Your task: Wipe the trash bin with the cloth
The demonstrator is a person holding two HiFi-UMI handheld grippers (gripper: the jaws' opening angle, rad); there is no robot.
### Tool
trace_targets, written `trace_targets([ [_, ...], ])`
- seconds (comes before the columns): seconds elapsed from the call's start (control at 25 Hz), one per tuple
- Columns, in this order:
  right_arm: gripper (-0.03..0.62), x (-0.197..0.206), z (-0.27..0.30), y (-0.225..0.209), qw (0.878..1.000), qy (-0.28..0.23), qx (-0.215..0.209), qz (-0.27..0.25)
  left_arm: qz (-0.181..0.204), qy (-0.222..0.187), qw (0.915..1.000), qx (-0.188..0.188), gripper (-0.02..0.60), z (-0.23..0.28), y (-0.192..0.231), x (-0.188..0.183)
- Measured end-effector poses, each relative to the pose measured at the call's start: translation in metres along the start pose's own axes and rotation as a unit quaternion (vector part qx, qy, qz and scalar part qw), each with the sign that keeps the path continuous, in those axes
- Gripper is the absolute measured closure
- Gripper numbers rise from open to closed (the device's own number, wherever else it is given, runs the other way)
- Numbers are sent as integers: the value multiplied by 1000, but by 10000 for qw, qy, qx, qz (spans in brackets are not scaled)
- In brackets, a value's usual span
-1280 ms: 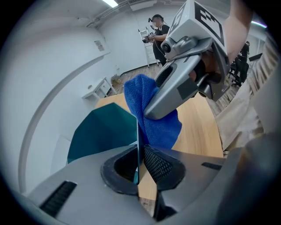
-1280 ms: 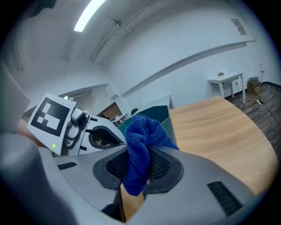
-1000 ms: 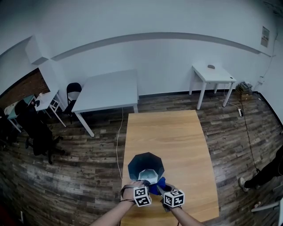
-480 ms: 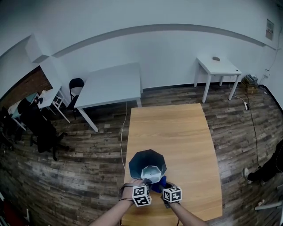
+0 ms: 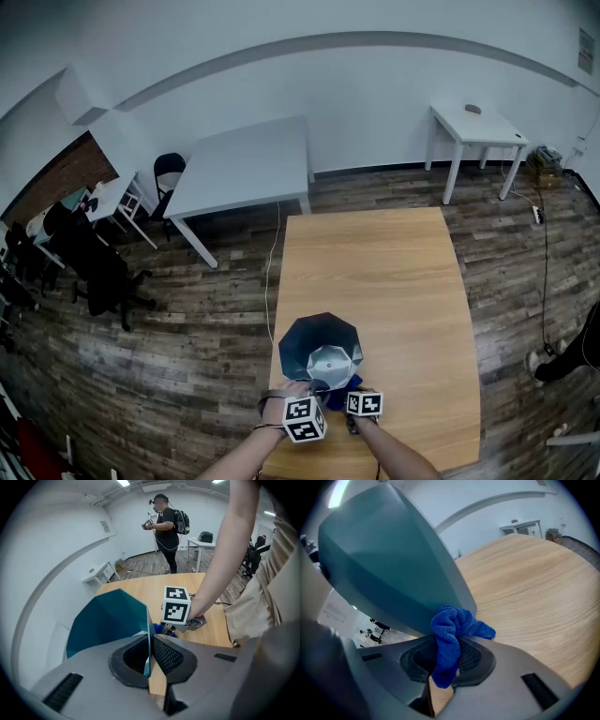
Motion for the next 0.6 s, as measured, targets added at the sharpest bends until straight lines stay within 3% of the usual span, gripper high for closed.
trace_targets([
  [0.24,514,19,32,-27,9990,420,146,-93,26,-15,10000,-12,546,1,3,0],
  [0.36,514,18,36,-28,9991,407,93,14,1,-39,10000,-61,546,3,4,-1],
  [0.6,514,14,13,-21,9986,377,131,-358,147,-48,9992,-358,545,6,2,0],
])
Point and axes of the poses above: the fingertips, and each gripper's own axes: z forward along the fingers, y to its left, x out of its underside, the point moved 1 cm from there along -z, backward along the fingers, and after that the axes turned 5 degrees about -y, right-handed, at the moved point
